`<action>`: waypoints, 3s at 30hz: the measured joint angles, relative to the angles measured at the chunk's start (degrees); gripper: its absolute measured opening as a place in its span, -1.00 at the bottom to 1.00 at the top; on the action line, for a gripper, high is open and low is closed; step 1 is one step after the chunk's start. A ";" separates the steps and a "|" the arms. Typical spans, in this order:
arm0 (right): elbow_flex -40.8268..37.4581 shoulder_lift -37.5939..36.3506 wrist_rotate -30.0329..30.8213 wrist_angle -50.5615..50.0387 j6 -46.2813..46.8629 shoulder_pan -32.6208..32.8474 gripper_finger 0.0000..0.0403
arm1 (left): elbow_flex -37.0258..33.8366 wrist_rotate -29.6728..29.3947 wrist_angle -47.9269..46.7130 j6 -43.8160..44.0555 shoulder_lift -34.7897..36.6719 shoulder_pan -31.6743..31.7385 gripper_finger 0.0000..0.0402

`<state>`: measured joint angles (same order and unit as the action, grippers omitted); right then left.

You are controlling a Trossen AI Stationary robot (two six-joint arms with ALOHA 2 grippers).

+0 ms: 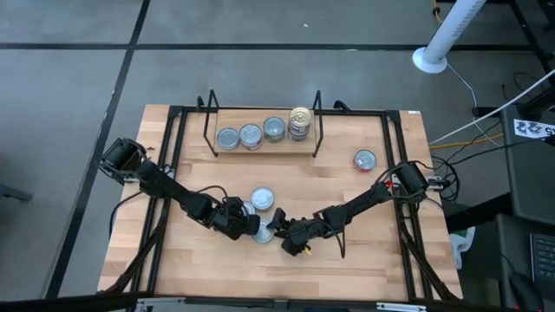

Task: Stack canned seafood by type on shelf
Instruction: Stack the green-white tuna can on top of the green-white tuna can on the shelf

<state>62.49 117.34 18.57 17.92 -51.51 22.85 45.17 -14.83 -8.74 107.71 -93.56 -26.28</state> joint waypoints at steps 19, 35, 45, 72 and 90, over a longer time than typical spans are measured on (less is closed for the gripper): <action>0.00 0.00 5.92 -0.57 -0.85 2.43 0.24 | 0.04 -0.32 2.17 -0.83 1.16 0.02 -1.00; 0.01 0.00 7.39 0.43 -0.87 2.40 0.24 | 0.13 -0.85 1.45 -1.61 4.37 0.02 -1.00; 0.01 0.00 7.37 2.00 -0.87 2.40 0.24 | 0.17 -0.83 1.69 -1.61 4.39 0.02 -1.00; -0.12 0.00 10.85 4.41 -5.59 2.40 -0.28 | 0.13 0.05 0.65 -5.66 4.42 0.04 -0.87; 0.09 0.00 12.94 3.26 -5.77 2.18 -0.33 | 0.22 5.44 2.19 -20.20 4.84 0.13 -0.24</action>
<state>62.58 117.34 31.50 21.19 -57.28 25.03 45.39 -9.39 -6.55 87.52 -88.71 -26.15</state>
